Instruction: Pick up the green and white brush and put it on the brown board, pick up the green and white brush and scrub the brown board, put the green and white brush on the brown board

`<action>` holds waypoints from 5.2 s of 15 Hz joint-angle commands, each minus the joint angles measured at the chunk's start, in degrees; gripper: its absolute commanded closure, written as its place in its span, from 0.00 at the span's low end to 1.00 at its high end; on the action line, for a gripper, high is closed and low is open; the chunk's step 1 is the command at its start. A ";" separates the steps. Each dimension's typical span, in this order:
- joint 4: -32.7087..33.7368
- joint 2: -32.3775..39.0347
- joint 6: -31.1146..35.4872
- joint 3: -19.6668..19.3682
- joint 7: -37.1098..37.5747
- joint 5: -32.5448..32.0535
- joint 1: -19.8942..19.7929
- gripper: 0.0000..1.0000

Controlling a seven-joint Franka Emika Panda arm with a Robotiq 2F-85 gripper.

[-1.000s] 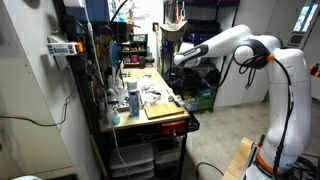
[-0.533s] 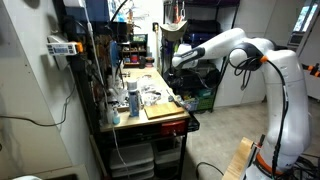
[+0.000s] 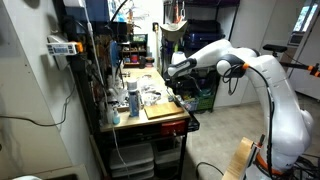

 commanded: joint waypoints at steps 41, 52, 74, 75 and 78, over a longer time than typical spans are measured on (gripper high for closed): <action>19.08 8.06 -47.58 -3.54 15.72 -7.12 2.35 0.93; 26.35 11.20 -70.24 0.47 17.73 -2.15 4.17 0.93; 17.84 6.89 -35.82 6.15 14.27 8.42 2.88 0.00; 17.38 6.39 -35.92 6.43 12.47 10.00 2.07 0.00; 14.85 4.04 -36.82 7.23 9.99 13.96 0.41 0.00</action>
